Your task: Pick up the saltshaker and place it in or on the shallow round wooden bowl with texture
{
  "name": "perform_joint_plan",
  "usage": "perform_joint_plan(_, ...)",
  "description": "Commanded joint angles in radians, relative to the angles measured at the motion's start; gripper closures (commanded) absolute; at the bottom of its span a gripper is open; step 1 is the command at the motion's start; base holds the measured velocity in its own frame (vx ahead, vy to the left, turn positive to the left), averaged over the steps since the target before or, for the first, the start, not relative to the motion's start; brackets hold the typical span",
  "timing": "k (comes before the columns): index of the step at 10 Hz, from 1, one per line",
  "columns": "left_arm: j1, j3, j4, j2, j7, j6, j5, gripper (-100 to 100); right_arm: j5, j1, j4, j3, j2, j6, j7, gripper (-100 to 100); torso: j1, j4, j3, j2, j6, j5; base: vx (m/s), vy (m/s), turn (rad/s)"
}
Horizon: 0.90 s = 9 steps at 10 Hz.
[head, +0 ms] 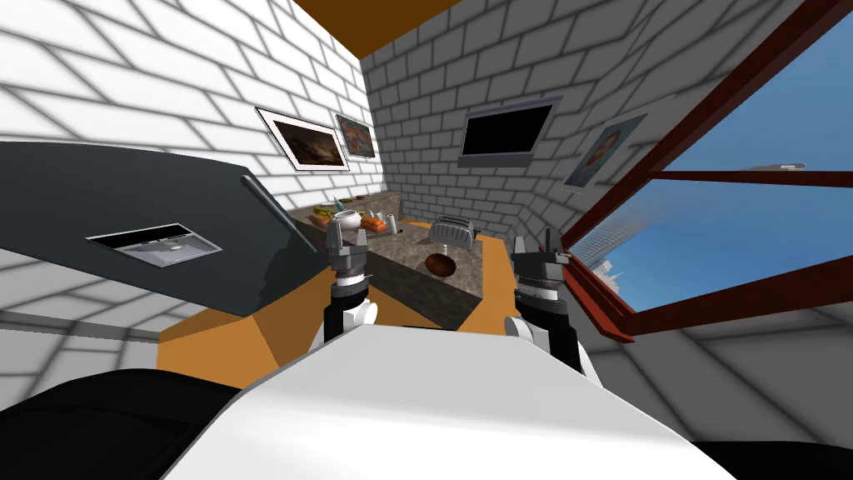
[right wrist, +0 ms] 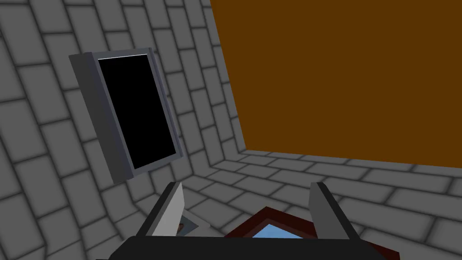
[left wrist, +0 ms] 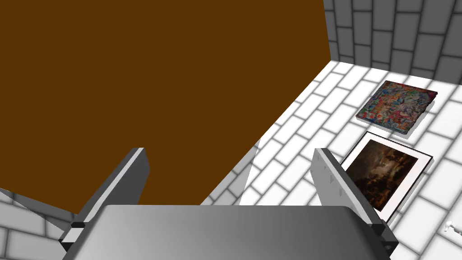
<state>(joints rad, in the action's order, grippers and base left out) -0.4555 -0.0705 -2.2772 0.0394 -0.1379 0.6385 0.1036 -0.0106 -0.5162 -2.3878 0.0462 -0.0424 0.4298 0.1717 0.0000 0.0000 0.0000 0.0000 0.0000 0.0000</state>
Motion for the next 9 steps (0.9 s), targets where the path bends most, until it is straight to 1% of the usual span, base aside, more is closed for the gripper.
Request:
perform_joint_plan(1, 0.000, 0.000, 0.000, 0.000, 0.000, 0.000, 0.000, 0, 0.031, 0.004, 0.007, 0.010, -0.035, -0.011, 0.004, -100, 0.000, 0.000, 0.000, 0.000, 0.000, 0.000, -0.012, 0.044, 0.027)
perform_joint_plan(3, 0.000, 0.000, 0.000, 0.000, 0.000, 0.000, 0.000, 0, 0.077, 0.010, 0.020, 0.025, -0.077, -0.027, 0.012, -100, 0.005, 0.000, 0.001, 0.001, 0.000, 0.001, -0.024, 0.093, 0.038)
perform_joint_plan(6, 0.000, 0.000, 0.000, 0.000, 0.000, 0.000, 0.000, 0, 0.167, 0.019, 0.051, 0.057, -0.162, -0.068, 0.035, -100, 0.009, 0.000, 0.001, 0.001, 0.000, 0.002, -0.012, 0.140, 0.047)
perform_joint_plan(7, 0.000, 0.000, 0.000, 0.000, 0.000, 0.000, 0.000, 0, 0.179, 0.019, 0.051, 0.057, -0.162, -0.068, 0.035, -100, 0.009, 0.000, 0.000, 0.000, 0.000, 0.002, 0.011, 0.093, 0.020)
perform_joint_plan(9, 0.000, 0.000, 0.000, 0.000, 0.000, 0.000, 0.000, 0, 0.246, 0.024, 0.082, 0.084, -0.228, -0.105, 0.060, -100, 0.006, 0.000, 0.000, 0.000, 0.000, 0.001, -0.002, 0.117, 0.068)
